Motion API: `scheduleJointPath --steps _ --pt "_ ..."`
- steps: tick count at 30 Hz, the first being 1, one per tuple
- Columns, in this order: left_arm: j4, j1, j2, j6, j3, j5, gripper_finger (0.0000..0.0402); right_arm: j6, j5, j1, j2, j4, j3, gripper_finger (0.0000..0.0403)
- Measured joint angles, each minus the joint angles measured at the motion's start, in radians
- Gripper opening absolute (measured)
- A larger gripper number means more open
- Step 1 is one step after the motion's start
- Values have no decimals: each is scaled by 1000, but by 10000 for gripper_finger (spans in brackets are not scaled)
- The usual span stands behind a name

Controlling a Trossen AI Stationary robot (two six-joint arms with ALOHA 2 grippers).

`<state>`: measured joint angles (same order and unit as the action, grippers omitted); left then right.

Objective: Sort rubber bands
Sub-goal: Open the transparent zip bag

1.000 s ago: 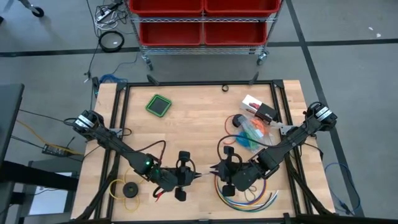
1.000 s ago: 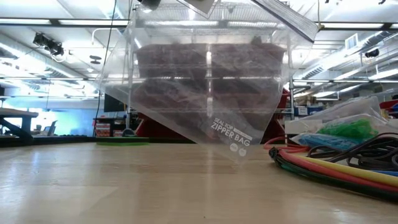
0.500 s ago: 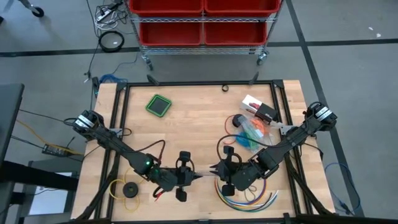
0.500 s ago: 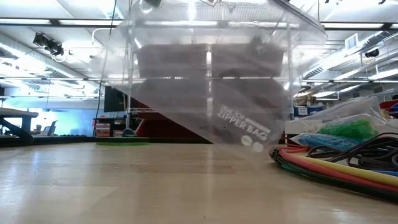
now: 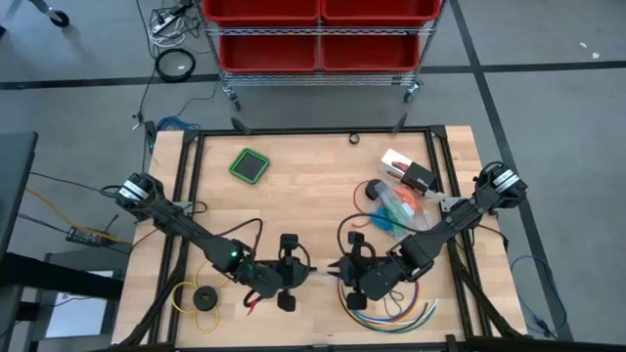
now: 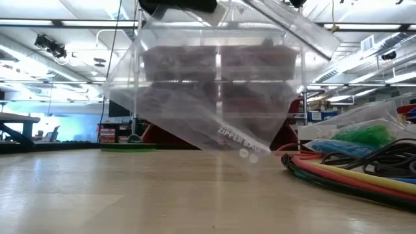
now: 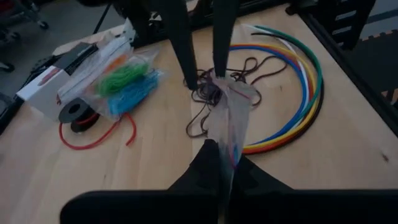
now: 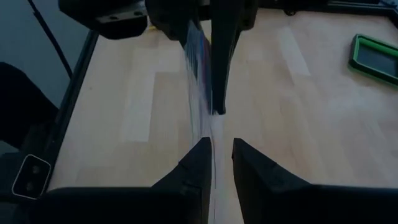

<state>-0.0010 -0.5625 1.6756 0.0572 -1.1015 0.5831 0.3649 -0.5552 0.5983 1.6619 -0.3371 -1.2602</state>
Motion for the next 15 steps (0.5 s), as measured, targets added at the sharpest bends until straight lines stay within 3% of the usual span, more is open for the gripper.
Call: scheduleJointPath --steps 15 --pt "44 2 0 -2 0 21 0 -3 30 0 5 1 0 54"
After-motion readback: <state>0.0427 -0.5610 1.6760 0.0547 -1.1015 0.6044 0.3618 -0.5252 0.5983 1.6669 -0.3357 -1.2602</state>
